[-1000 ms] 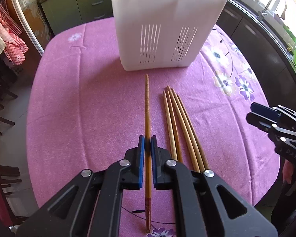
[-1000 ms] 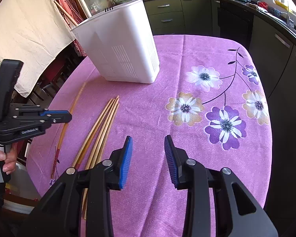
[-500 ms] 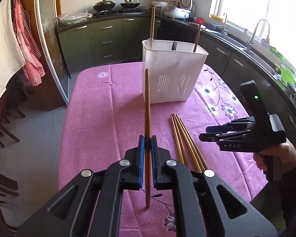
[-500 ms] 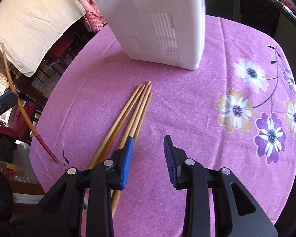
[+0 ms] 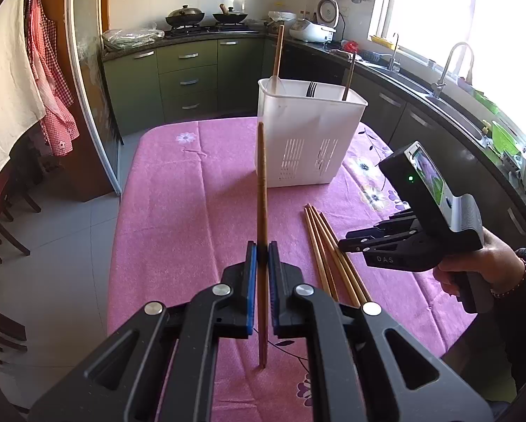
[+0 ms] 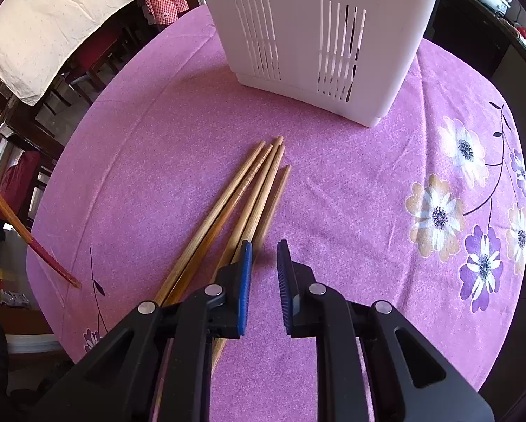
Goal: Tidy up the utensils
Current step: 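Grasp another chopstick with left gripper while right gripper approaches remaining chopsticks, then grasp a wooden chopstick with right gripper and lift it while left gripper holds its chopstick upright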
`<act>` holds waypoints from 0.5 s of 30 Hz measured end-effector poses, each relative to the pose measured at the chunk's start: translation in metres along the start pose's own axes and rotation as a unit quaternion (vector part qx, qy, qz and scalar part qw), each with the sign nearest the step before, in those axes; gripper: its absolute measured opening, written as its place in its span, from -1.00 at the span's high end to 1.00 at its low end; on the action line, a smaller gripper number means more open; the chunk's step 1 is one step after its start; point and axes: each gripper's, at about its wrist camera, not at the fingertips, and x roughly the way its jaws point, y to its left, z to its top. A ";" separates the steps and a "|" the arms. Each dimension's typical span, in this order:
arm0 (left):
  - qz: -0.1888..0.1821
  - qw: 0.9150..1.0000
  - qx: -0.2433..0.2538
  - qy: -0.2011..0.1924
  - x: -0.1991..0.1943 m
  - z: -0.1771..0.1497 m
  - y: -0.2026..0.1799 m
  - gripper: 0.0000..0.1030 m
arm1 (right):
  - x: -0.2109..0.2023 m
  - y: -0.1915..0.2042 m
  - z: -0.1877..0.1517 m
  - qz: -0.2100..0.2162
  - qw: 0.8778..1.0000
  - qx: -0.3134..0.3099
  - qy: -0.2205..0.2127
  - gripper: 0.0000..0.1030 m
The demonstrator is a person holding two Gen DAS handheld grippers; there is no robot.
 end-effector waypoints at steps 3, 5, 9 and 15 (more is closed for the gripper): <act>0.000 1.000 0.000 0.000 0.000 0.000 0.001 0.87 | 0.002 0.005 0.000 -0.003 1.000 -0.009 0.008 0.70; 0.000 1.000 -0.001 0.002 0.001 0.000 0.001 0.87 | 0.007 0.013 0.002 -0.004 1.000 -0.015 0.014 0.70; 0.000 1.000 0.001 0.003 0.001 -0.001 0.001 0.87 | 0.013 0.020 0.007 -0.014 1.000 -0.022 0.017 0.70; -0.002 1.000 0.002 0.004 0.002 -0.001 0.000 0.87 | 0.016 0.024 0.008 -0.028 0.999 -0.029 0.007 0.86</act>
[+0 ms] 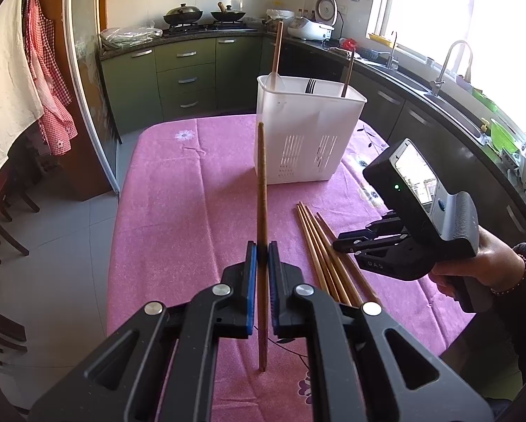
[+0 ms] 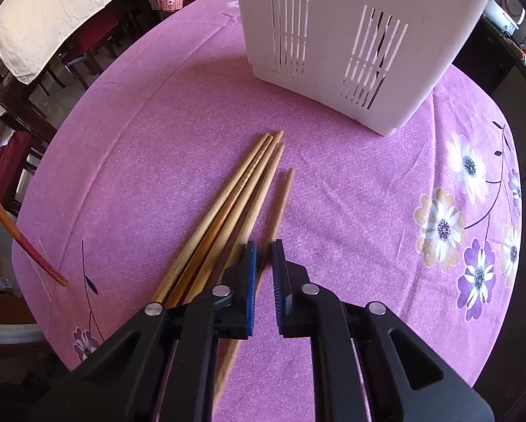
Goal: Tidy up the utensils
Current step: 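Grasp a wooden chopstick with right gripper and lift it while left gripper holds its chopstick upright, then carry both chopsticks upright and lower them into the white caddy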
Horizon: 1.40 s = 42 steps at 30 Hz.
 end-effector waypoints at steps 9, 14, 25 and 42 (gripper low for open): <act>0.002 1.000 0.007 -0.001 -0.004 0.002 -0.003 0.87 | -0.067 -0.019 -0.014 0.026 0.994 0.031 -0.104 0.88; -0.002 1.000 0.016 -0.007 -0.013 0.002 -0.008 0.87 | -0.126 -0.027 -0.038 0.038 0.983 0.034 -0.178 0.88; -0.001 0.999 0.033 -0.014 -0.026 0.001 -0.018 0.87 | -0.164 -0.042 -0.091 0.043 0.974 0.043 -0.218 0.88; -0.018 0.999 0.046 -0.015 -0.032 0.024 -0.029 0.87 | -0.191 -0.045 -0.086 0.056 0.963 0.048 -0.261 0.88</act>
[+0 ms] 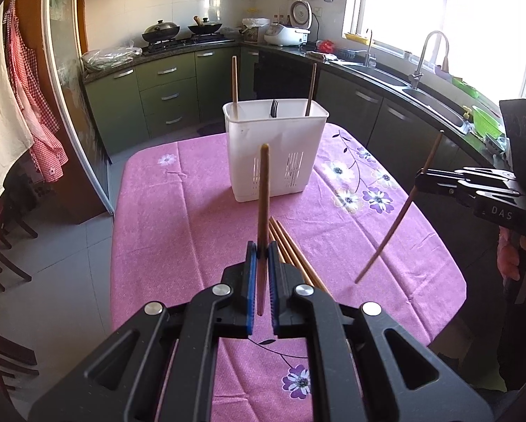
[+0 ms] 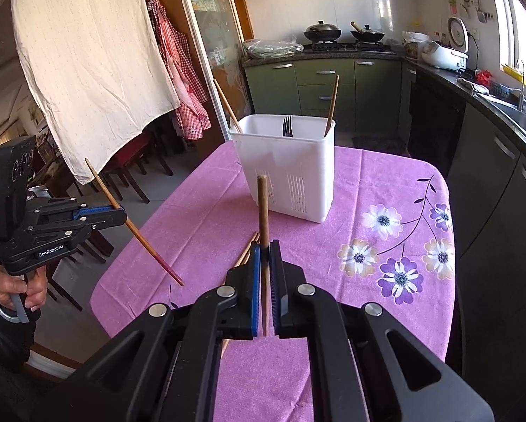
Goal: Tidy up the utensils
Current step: 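Carry both chopsticks upright and lower them into the white caddy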
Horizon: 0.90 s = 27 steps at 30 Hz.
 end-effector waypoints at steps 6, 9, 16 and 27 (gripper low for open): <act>-0.024 0.999 0.008 -0.018 -0.008 0.046 -0.009 0.87 | -0.012 -0.002 0.023 0.001 1.000 -0.002 -0.027 0.88; -0.023 0.999 0.013 -0.045 -0.015 0.079 -0.015 0.87 | -0.014 -0.003 0.030 0.002 1.000 -0.006 -0.029 0.88; -0.008 0.992 0.023 -0.121 -0.030 0.153 -0.027 0.87 | -0.008 -0.017 0.024 0.006 1.000 0.005 -0.018 0.88; 0.039 0.993 0.008 -0.111 0.037 0.192 -0.022 0.87 | -0.017 -0.043 0.019 0.001 0.999 0.022 -0.025 0.88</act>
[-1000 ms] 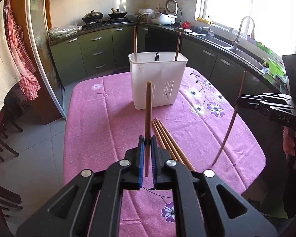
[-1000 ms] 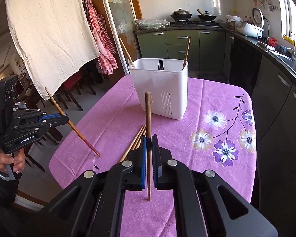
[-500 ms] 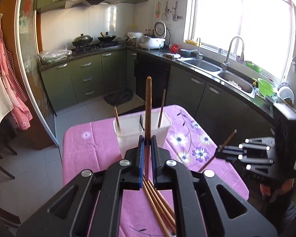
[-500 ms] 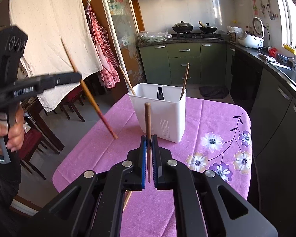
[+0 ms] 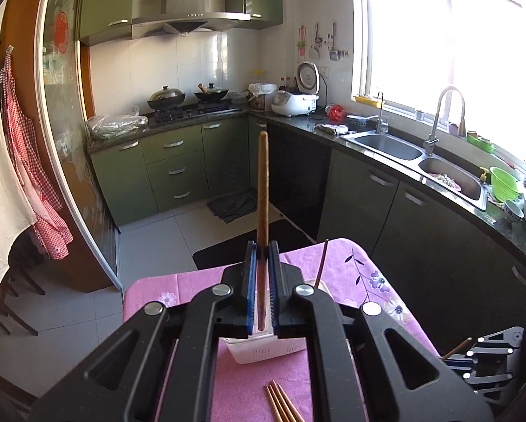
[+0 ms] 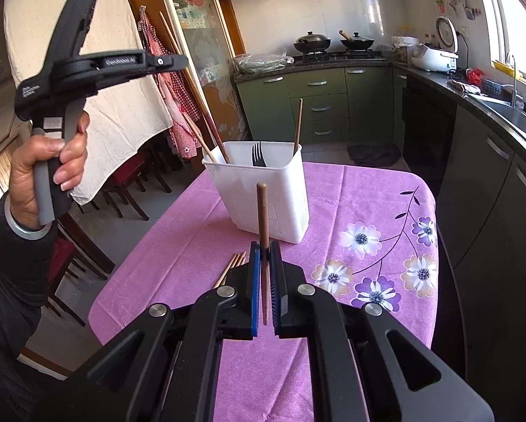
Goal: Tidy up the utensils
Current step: 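Carry both chopsticks upright and lower them into the white caddy, then open both grippers to release the chopsticks in the caddy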
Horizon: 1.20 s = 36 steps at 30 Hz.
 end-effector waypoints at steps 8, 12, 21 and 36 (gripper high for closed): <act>0.015 0.997 0.009 0.069 0.054 -0.027 0.007 0.80 | -0.006 0.000 0.016 -0.010 1.000 -0.007 -0.010 0.88; 0.009 0.997 0.006 0.071 0.055 -0.033 0.012 0.49 | -0.008 0.005 0.033 -0.011 1.000 -0.013 -0.015 0.88; 0.018 1.000 -0.022 -0.014 -0.017 -0.048 0.028 -0.24 | -0.037 0.009 0.096 0.004 0.997 -0.004 -0.082 0.88; 0.060 0.996 -0.068 -0.025 -0.065 -0.142 0.045 -0.86 | 0.023 0.010 0.188 -0.045 0.992 0.012 -0.121 0.88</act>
